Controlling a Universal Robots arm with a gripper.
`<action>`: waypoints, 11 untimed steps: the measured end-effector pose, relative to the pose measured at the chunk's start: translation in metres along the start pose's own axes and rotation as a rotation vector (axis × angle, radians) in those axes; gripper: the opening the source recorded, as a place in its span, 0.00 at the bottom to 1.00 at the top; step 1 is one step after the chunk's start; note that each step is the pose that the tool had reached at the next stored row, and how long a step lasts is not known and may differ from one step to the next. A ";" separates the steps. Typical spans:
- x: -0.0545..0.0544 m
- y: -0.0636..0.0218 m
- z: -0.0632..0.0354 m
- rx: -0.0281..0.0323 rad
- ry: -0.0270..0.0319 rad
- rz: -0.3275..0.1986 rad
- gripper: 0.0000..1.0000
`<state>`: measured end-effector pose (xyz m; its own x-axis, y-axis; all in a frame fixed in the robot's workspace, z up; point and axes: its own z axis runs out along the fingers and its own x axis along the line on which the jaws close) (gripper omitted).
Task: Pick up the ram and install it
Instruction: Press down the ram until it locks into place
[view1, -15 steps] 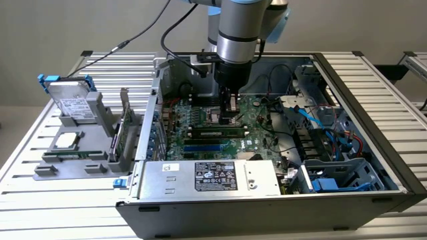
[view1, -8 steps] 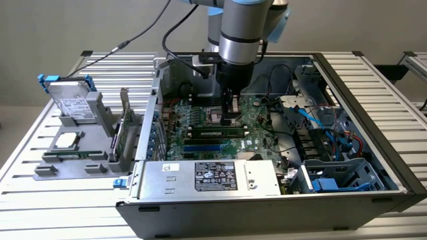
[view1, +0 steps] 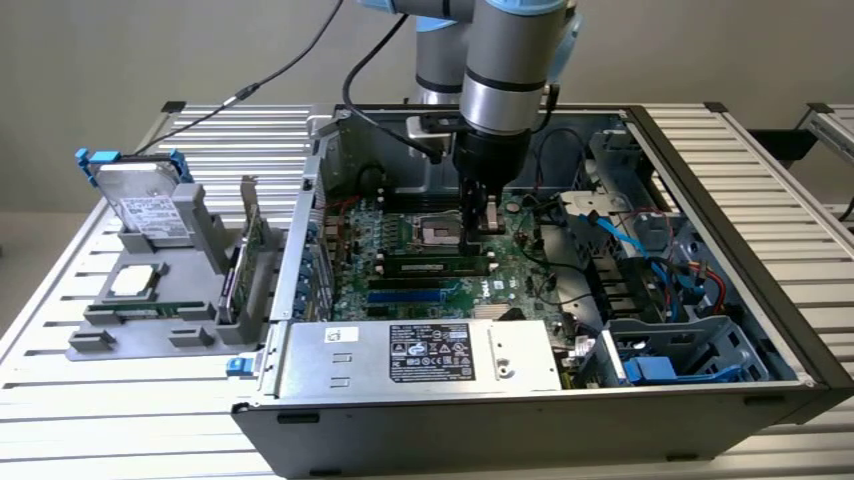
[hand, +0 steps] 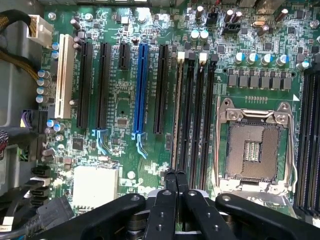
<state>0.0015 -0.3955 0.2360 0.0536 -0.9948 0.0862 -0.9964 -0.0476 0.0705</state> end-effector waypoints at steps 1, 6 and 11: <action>0.000 0.0000 0.0000 -0.0001 0.0001 0.000 0.10; -0.001 -0.0001 0.0006 0.0000 0.0001 0.000 0.10; -0.001 -0.0003 0.0044 0.0001 0.0000 0.000 0.10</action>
<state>0.0015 -0.3945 0.2315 0.0532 -0.9949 0.0862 -0.9964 -0.0472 0.0704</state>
